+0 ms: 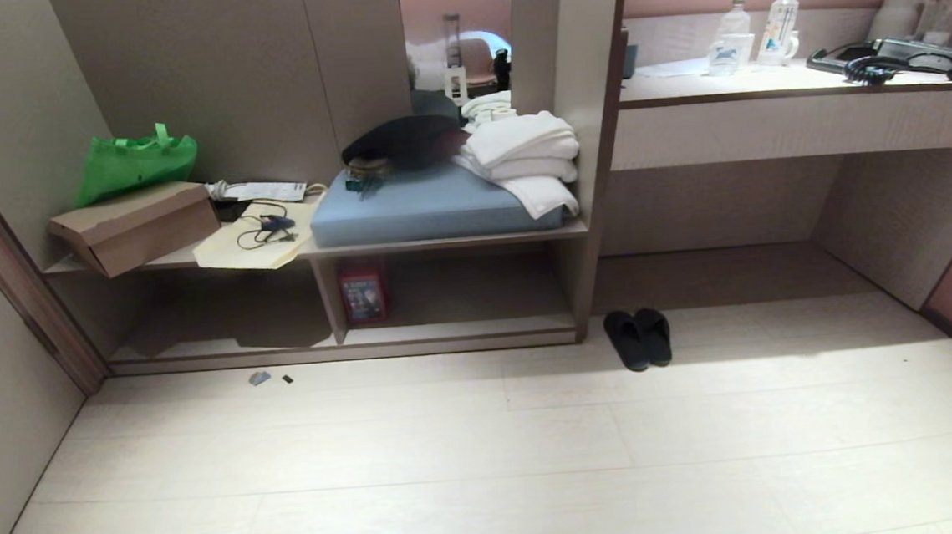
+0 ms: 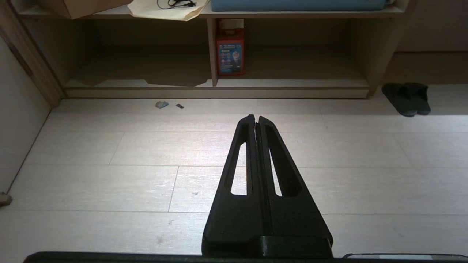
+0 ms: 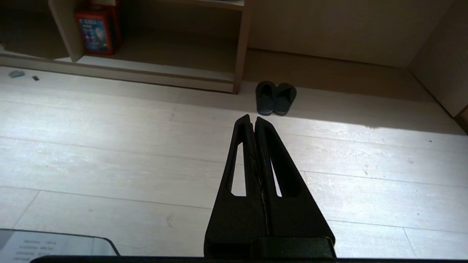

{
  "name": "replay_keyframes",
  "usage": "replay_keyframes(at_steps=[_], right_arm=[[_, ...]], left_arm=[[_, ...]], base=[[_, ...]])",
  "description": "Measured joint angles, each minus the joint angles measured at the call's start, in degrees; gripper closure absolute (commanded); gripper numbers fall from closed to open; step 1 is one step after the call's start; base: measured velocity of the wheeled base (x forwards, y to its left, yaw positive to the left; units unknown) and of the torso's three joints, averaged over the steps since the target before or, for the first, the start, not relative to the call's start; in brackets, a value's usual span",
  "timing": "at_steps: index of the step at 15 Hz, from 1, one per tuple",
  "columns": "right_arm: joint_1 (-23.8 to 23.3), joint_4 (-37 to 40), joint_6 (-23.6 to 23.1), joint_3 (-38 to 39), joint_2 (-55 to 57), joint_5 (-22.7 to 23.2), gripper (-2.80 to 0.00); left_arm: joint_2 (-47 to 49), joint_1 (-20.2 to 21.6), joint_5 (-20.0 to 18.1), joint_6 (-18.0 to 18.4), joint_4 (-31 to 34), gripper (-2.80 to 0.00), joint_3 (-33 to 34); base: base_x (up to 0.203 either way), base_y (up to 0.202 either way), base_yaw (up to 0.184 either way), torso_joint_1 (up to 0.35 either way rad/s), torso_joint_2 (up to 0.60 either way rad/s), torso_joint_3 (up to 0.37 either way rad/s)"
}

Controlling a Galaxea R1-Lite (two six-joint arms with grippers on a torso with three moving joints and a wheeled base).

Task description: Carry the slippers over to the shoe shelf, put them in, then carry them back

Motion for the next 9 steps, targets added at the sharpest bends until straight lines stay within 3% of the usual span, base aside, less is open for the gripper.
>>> replay_keyframes(at_steps=[9], right_arm=[[-0.05, 0.07, 0.05, 0.0, 0.0, -0.09, 0.0]], left_arm=[[0.0, 0.0, 0.02, 0.22, 0.02, 0.0, 0.0]], base=[[0.0, 0.0, 0.0, 0.0, 0.0, 0.0]])
